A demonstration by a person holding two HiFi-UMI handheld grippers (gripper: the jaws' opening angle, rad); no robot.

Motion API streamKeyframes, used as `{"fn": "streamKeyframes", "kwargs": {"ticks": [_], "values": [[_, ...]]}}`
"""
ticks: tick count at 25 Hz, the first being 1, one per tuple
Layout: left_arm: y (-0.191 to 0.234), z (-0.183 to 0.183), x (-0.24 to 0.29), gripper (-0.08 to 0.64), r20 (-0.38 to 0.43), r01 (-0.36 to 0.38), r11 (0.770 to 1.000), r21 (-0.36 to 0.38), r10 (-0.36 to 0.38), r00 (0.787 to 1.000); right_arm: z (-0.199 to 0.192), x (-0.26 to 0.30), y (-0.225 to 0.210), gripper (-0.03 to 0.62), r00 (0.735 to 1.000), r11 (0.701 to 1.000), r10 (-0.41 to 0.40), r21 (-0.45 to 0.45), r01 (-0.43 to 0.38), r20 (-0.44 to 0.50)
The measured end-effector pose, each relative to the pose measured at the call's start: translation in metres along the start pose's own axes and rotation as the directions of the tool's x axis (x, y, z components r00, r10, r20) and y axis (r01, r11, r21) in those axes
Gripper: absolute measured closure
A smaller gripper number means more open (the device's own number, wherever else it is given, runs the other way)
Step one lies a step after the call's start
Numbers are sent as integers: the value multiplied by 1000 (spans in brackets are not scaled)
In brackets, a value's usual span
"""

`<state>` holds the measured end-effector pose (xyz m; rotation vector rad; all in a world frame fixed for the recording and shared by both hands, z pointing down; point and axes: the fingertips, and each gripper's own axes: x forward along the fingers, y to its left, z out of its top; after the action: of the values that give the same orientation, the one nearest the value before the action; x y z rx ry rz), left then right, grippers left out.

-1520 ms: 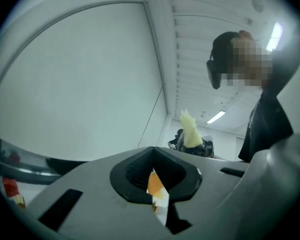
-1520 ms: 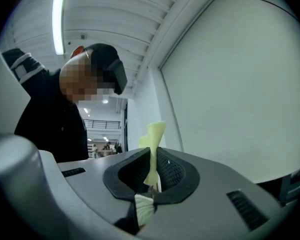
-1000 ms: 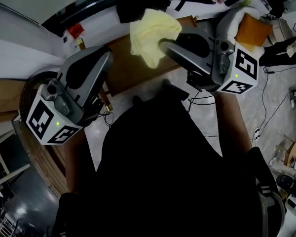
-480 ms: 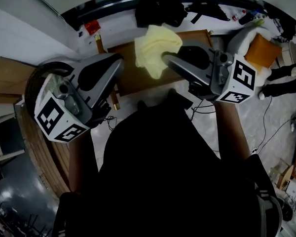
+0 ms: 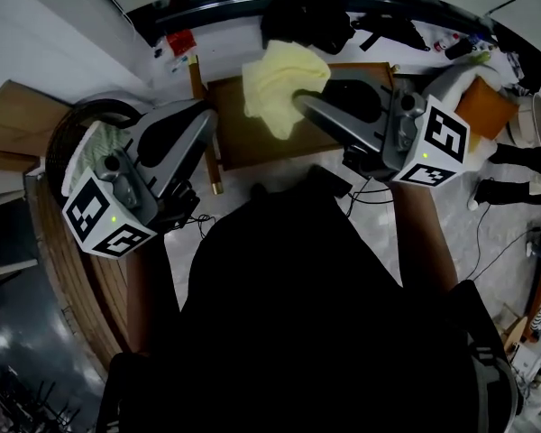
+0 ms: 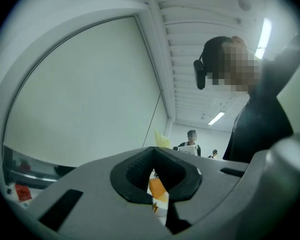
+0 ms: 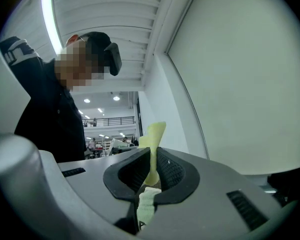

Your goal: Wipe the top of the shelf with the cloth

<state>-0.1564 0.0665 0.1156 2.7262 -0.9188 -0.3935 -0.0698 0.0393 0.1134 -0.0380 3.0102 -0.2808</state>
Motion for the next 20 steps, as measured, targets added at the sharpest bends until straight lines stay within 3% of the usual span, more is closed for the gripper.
{"fn": "streamKeyframes", "kwargs": {"ticks": [7, 20], "values": [[-8, -10, -6, 549, 20, 34, 998, -49, -33, 999, -11, 11, 11, 549, 1000, 1000, 7, -6, -7, -29], [-32, -16, -5, 549, 3, 39, 999, -7, -39, 999, -15, -2, 29, 549, 999, 1000, 27, 9, -27, -22]]}}
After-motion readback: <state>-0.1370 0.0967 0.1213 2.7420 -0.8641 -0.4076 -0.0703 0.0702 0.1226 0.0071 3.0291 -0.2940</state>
